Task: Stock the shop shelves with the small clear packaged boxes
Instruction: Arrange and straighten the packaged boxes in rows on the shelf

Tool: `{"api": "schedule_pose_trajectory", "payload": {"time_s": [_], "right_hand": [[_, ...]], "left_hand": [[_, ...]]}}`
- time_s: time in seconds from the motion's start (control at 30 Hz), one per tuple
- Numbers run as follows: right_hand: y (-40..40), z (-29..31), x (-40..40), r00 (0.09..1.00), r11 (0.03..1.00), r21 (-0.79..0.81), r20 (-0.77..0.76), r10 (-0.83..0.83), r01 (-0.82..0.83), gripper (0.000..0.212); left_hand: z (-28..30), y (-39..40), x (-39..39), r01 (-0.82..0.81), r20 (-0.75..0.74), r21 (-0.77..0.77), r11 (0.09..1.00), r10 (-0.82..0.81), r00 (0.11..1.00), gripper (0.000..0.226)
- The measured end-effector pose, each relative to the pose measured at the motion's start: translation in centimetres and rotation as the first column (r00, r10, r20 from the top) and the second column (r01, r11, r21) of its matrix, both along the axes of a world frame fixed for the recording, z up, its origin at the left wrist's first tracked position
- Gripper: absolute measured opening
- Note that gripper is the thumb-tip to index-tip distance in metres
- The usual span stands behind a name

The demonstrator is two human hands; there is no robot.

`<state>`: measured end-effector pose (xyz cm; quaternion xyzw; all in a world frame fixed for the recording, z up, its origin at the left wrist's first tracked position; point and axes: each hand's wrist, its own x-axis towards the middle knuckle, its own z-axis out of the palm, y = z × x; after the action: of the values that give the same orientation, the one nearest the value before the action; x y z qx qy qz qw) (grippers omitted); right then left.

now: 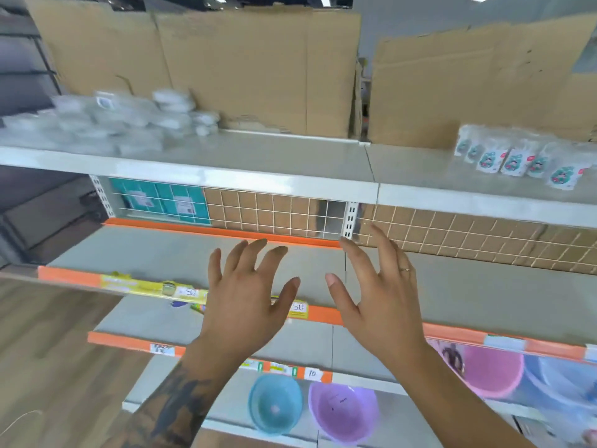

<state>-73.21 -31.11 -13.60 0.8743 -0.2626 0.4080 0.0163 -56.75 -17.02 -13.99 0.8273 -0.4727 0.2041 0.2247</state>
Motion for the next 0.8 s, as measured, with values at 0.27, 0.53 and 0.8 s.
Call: {"api": "schedule_pose_trajectory", "payload": {"time_s": [0.27, 0.53, 0.8], "right_hand": [[4.7, 1.8, 10.1, 0.988, 0.988, -0.026, -0.019, 0.151, -0.152, 0.051], [4.7, 5.6, 22.9, 0.966, 0.963, -0.076, -0.026, 0.259, -0.260, 0.055], [0.9, 13.4, 36.3, 0.960, 0.963, 0.045, -0.076, 0.268, -0.265, 0.062]], "left_hand": [[2.0, 7.0, 8.6, -0.108, -0.048, -0.050, 0.993, 0.106, 0.993, 0.053], [5.9, 8.9, 19.2, -0.220, -0.037, -0.096, 0.971, 0.218, 0.975, 0.057], [12.7, 6.6, 31.0, -0.241, -0.002, -0.053, 0.969, 0.241, 0.971, 0.062]]}}
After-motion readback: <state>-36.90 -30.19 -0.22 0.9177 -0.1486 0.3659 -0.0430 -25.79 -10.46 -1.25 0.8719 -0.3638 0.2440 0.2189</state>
